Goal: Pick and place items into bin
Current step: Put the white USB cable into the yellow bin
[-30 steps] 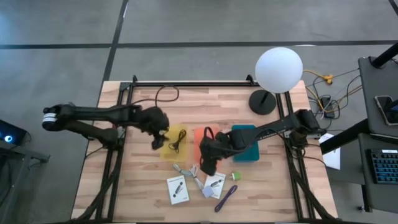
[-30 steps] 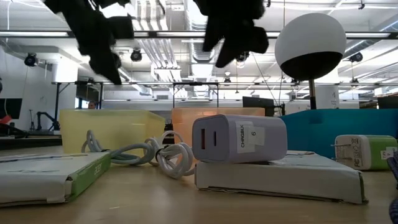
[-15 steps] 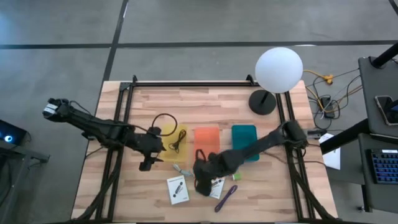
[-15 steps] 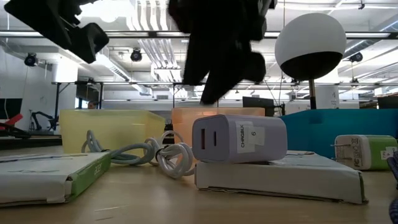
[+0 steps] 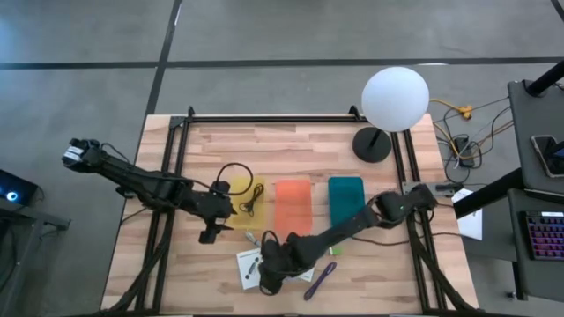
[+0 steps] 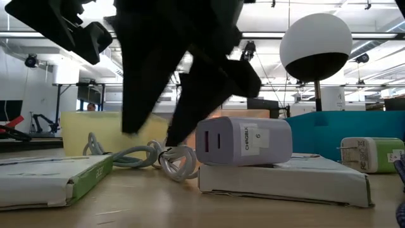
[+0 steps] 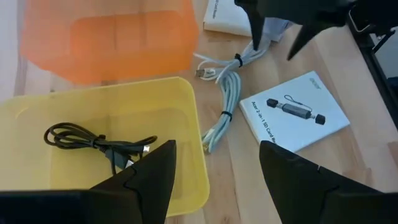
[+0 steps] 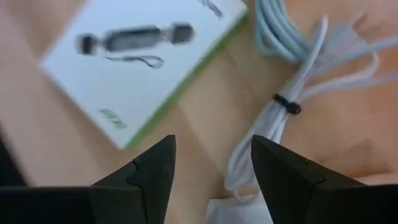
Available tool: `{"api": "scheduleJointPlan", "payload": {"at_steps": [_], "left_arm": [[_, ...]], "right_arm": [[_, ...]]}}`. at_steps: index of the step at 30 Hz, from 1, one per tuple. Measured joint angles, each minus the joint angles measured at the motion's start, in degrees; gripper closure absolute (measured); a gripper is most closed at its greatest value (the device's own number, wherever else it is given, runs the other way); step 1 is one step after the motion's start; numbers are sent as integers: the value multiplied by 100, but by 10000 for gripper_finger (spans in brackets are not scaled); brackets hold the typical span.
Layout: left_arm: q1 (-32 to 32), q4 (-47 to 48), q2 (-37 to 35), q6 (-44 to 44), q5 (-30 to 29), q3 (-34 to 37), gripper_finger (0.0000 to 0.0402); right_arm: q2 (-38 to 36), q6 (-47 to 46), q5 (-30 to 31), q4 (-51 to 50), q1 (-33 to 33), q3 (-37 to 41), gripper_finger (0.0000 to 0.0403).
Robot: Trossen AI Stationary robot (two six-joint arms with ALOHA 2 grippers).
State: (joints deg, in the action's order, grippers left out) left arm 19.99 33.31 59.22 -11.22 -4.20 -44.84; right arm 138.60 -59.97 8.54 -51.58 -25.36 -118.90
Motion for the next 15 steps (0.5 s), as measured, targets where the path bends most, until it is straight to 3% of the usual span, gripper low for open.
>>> {"api": "scheduleJointPlan", "payload": {"at_steps": [8, 15], "left_arm": [[2, -13, 0, 115, 1, 0, 187], [2, -62, 0, 159, 0, 0, 187]], "right_arm": [[221, -421, 1005, -1423, -154, -952, 207], [209, -77, 811, -1455, -180, -744, 207]]}}
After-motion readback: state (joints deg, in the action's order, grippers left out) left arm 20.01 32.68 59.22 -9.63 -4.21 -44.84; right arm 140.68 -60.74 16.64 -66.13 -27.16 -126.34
